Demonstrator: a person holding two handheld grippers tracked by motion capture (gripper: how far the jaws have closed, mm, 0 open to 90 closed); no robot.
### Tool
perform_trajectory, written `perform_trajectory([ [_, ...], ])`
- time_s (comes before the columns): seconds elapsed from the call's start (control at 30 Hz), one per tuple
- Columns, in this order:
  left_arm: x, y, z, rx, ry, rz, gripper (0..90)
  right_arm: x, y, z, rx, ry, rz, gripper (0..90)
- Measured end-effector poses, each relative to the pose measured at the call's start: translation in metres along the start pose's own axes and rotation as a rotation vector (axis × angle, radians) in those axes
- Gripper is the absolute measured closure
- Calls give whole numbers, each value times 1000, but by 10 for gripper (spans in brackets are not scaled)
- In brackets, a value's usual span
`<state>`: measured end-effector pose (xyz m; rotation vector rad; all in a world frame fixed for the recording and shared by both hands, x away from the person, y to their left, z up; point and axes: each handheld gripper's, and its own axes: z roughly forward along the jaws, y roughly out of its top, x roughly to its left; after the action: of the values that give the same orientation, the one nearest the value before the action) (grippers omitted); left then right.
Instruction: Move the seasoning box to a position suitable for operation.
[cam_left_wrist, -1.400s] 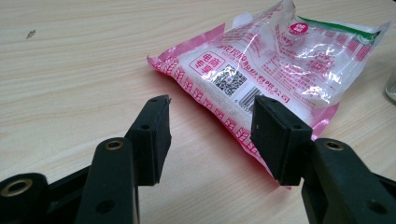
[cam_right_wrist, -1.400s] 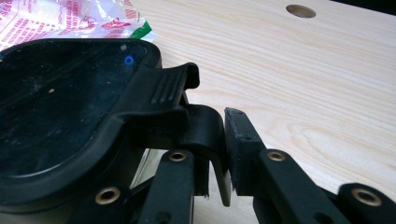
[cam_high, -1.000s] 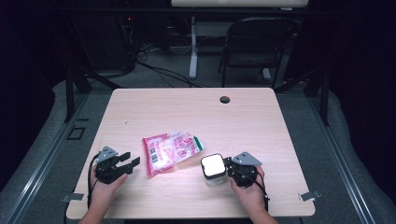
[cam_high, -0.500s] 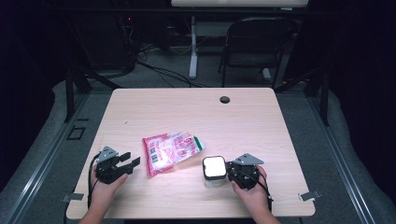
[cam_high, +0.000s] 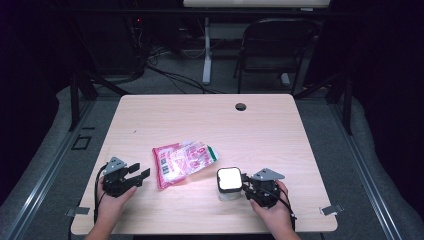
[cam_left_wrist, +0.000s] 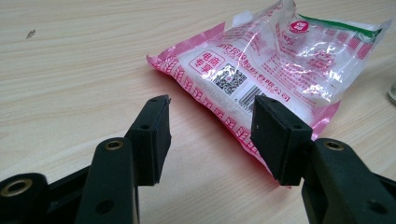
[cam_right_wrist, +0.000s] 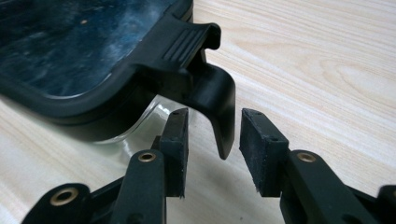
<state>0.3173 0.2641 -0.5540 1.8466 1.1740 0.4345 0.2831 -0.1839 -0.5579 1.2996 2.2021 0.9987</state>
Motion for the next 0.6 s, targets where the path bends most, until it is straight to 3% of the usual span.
perform_trajectory([
  [0.23,-1,0,-1,-1,0,1,472,0,0,-12,5,17,-1,625],
  [0.33,-4,2,-4,-5,-19,-3,480,0,-1,-19,-9,33,14,624],
  [0.47,-15,6,-9,-10,-55,0,480,-4,-1,-29,3,47,35,625],
  [0.6,-30,10,-7,-14,-89,-2,465,-11,4,-37,22,82,90,613],
])
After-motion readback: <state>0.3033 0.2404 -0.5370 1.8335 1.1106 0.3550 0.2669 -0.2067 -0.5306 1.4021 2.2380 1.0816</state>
